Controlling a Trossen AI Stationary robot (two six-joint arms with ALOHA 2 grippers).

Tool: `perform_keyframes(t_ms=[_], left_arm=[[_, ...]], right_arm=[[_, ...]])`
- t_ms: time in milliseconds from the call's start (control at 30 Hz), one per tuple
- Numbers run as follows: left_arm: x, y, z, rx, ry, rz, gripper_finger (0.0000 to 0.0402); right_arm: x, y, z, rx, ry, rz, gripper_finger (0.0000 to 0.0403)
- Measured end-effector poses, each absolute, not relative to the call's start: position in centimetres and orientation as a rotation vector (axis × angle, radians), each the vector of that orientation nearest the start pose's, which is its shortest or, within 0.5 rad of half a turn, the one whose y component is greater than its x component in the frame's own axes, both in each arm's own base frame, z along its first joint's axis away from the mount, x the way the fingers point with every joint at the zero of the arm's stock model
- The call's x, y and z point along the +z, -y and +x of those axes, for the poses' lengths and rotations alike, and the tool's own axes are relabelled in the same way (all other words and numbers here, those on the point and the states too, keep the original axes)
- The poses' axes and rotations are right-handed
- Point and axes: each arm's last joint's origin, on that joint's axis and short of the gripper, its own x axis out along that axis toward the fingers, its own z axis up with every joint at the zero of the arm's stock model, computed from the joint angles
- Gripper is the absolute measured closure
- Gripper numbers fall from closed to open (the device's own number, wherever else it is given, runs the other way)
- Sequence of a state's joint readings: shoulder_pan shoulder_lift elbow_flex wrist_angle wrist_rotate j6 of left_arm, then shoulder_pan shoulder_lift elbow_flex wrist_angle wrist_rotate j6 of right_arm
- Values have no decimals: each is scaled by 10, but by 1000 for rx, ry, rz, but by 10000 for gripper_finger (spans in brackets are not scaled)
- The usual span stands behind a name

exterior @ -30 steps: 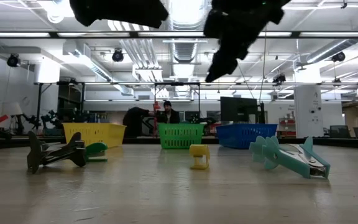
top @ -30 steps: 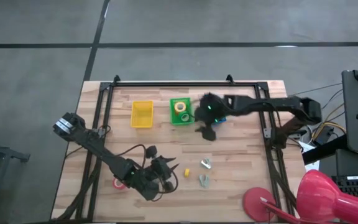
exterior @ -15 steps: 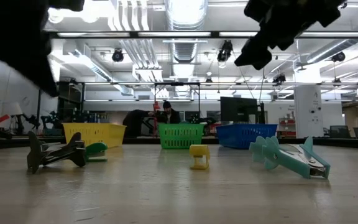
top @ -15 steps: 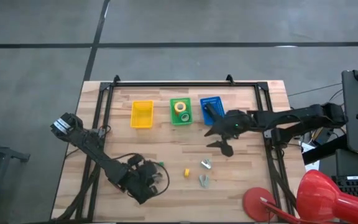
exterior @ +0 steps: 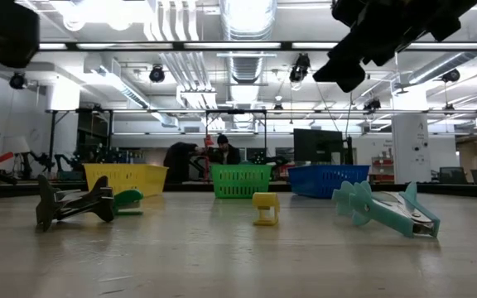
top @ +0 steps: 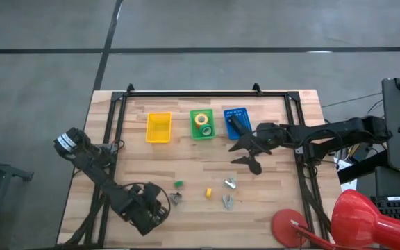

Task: Pick and place Stapler, Stapler remover, tape
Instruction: Put the red tape into the green bin

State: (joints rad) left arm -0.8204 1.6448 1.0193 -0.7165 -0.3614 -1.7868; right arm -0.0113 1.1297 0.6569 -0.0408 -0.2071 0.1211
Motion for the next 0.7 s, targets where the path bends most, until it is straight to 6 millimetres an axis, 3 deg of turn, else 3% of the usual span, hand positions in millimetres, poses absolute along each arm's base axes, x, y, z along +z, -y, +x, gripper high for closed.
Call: perform_keyframes(t_ms=[167, 333, 467, 700], left_arm=[[175, 202, 202, 712, -1038, -788, 279], [175, 198, 202, 747, -1040, -765, 223], [178, 199, 200, 703, -1161, -778, 184], [182, 201, 196, 664, -1332, -849, 173]], right_arm=[[232, -3, 245, 160, -519, 179, 170], [228, -3, 251, 158, -533, 182, 170], [226, -3, 254, 159, -543, 183, 170], [227, -3, 254, 162, -537, 178, 170]])
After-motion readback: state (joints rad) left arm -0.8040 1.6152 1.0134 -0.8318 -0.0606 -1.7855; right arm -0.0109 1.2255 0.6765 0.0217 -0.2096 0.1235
